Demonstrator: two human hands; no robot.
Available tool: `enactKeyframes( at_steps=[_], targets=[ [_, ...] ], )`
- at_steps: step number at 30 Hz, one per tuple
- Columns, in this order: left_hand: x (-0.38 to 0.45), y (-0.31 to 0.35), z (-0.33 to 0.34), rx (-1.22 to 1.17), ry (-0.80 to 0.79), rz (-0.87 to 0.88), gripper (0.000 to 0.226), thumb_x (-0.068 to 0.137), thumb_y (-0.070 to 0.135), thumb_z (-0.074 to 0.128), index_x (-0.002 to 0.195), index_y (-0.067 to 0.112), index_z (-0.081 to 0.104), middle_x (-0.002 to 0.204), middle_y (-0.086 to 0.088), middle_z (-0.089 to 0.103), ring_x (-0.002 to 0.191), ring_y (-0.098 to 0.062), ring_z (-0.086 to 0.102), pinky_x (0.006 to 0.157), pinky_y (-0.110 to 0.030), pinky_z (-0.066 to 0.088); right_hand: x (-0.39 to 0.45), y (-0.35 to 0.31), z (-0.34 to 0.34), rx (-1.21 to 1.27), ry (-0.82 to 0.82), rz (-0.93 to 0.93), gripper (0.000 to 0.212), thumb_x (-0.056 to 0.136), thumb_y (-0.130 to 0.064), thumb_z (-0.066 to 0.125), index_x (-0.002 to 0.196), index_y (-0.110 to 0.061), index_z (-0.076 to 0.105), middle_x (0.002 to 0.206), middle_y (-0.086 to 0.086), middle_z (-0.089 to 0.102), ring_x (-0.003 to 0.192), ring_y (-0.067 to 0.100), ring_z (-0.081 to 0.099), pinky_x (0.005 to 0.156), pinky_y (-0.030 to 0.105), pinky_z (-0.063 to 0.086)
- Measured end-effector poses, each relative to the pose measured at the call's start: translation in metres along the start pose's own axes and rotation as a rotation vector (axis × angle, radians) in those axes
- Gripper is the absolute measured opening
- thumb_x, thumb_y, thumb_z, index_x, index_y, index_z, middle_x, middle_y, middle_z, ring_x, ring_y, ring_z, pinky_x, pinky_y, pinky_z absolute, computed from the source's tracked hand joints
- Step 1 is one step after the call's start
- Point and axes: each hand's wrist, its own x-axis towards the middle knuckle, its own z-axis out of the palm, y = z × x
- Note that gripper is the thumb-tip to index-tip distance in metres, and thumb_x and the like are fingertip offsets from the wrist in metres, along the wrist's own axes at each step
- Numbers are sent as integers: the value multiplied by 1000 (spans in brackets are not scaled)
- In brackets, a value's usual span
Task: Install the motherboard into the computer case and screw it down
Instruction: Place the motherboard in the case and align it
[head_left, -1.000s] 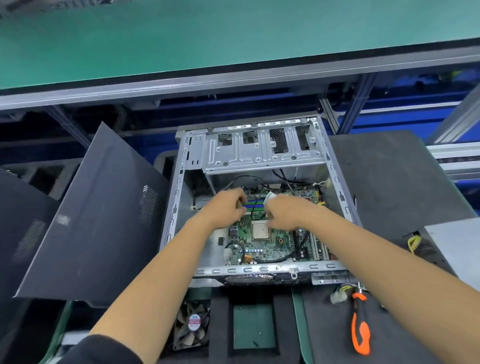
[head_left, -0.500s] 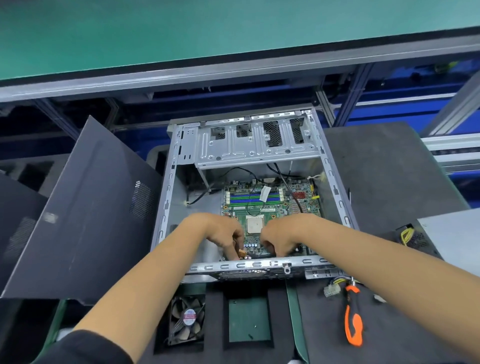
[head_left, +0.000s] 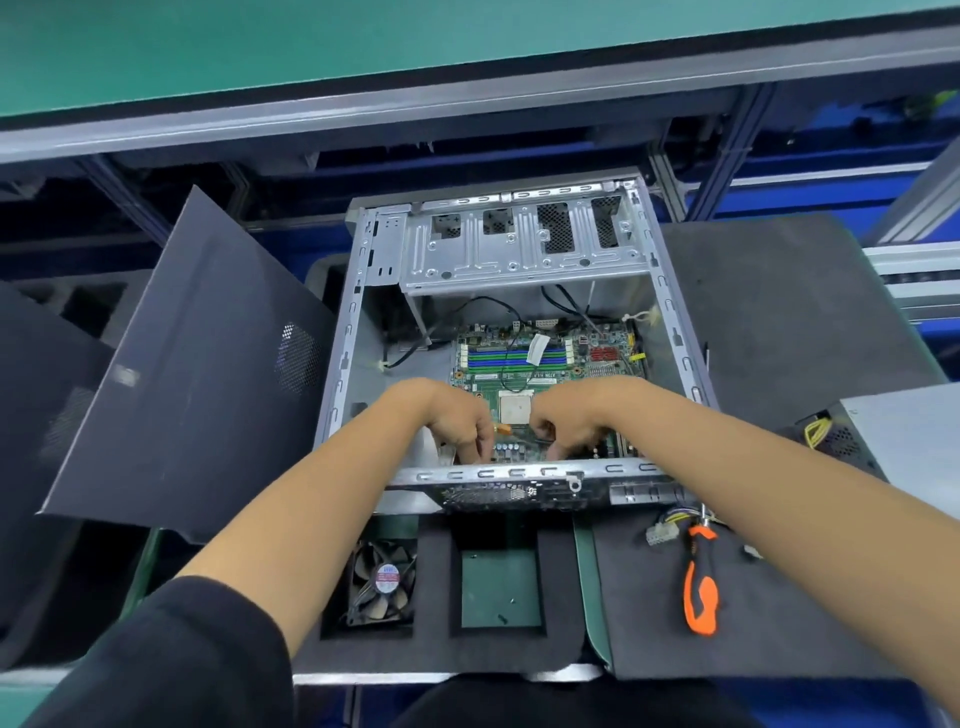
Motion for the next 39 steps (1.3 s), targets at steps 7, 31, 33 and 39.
enactKeyframes(
  at_steps=[7, 31, 33, 39],
  targets=[
    [-7, 3, 8, -103, 40, -54, 24, 87, -4, 56, 90, 18, 65, 89, 1, 64, 87, -18, 56, 82, -35, 50, -12, 0, 1, 44, 138, 44, 35, 82, -11, 73, 102, -14, 45, 90, 7, 55, 69, 28, 59, 55, 35, 54],
    [-8, -17, 13, -211, 83, -90, 14, 83, -8, 54, 88, 5, 55, 80, -11, 52, 67, -22, 47, 61, -34, 44, -15, -6, 7, -86, -87, -4, 23, 89, -1, 53, 66, -4, 53, 58, 2, 37, 51, 14, 26, 48, 22, 26],
    [-7, -16, 12, -168, 96, -70, 13, 81, -10, 52, 82, 3, 56, 77, -10, 53, 68, -22, 47, 60, -32, 43, -14, -9, 7, -122, -86, -54, 38, 86, 4, 48, 54, -13, 37, 54, 1, 27, 49, 15, 19, 47, 22, 21],
    [-7, -12, 1, -80, 141, -17, 9, 75, -6, 61, 73, 3, 61, 64, -5, 60, 58, -17, 54, 55, -26, 44, -11, -7, 6, -155, -63, -138, 41, 82, 7, 49, 50, -14, 35, 50, 2, 26, 46, 15, 19, 46, 22, 22]
  ],
)
